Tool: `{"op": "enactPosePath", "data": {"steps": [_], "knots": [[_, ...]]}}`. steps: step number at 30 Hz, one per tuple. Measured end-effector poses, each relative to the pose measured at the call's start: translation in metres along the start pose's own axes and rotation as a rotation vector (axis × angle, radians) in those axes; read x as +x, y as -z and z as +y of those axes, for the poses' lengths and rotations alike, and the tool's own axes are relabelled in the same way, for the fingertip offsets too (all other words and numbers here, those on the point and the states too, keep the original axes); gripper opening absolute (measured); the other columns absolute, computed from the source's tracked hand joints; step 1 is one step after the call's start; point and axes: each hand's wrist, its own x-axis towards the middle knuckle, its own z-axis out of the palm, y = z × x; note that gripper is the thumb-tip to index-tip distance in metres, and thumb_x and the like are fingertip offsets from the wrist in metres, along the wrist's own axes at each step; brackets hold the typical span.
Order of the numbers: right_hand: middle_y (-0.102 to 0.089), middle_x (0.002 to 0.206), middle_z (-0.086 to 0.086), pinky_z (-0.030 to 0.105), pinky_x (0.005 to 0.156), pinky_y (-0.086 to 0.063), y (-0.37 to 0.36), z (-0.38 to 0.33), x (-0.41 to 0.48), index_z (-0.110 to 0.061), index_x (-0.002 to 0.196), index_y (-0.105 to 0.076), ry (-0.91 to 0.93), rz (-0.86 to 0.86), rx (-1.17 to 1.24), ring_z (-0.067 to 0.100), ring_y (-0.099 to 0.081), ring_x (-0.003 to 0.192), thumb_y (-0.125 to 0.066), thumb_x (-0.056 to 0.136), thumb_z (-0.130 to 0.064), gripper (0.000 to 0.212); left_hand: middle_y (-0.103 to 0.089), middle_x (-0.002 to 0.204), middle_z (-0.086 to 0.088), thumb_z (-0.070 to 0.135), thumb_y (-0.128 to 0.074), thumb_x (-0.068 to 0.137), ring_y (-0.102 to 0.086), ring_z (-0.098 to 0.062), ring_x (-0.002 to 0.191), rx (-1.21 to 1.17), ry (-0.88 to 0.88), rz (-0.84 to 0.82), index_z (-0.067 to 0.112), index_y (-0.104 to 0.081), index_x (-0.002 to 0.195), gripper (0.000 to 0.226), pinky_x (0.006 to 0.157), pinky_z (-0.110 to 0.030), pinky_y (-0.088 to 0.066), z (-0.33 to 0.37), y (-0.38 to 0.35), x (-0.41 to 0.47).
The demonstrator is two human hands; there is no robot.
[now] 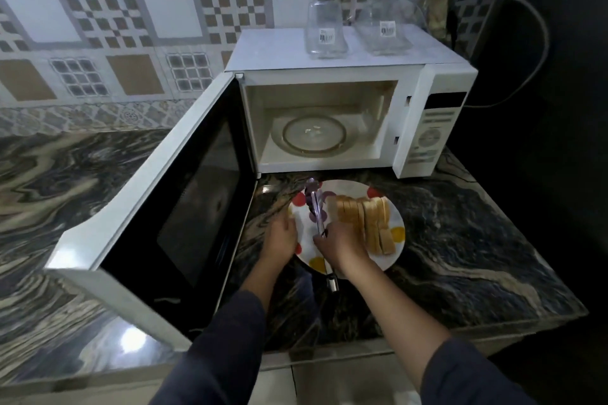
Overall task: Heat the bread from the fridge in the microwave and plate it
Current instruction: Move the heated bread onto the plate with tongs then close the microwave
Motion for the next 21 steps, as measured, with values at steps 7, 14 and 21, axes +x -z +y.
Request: {"op": "enactPosePath", "data": {"steps": [7,14,21], "knots": [[-0.055,0.081,0.012,0.033,0.069,-0.045,-0.014,-0.011,0.024,-0.003,0.081,-0.053,0.051,-0.044,-0.161,0.024,-0.055,0.072,-0.043,0.089,0.001,0.013,-0.034,0.149,-0.012,0.020,-0.034,0.099,-0.030,-0.025,0.139,0.232,0.005,-0.085,0.007,-0.033,0.143,0.045,0.117,-0.034,-0.022,-0.029,-0.007,-0.003],[-0.055,0.128,0.015,0.032,0.089,-0.048,-0.009,-0.023,0.038,-0.003,0.128,-0.048,0.158,-0.015,-0.545,0.028,-0.055,0.115,-0.040,0.094,-0.009,0.036,-0.028,0.153,-0.010,0.015,-0.035,0.098,-0.025,-0.021,0.142,0.283,-0.033,-0.119,0.009,-0.028,0.145,0.048,0.117,-0.029,-0.017,-0.035,-0.005,-0.004],[-0.055,0.130,0.010,0.031,0.086,-0.049,-0.006,-0.021,0.051,-0.009,0.124,-0.054,0.142,-0.024,-0.694,0.025,-0.056,0.115,-0.045,0.094,-0.016,0.031,-0.037,0.149,-0.009,0.014,-0.040,0.096,-0.033,-0.022,0.138,0.222,-0.010,-0.045,0.008,-0.036,0.142,0.047,0.115,-0.031,-0.024,-0.031,-0.005,-0.007]]}}
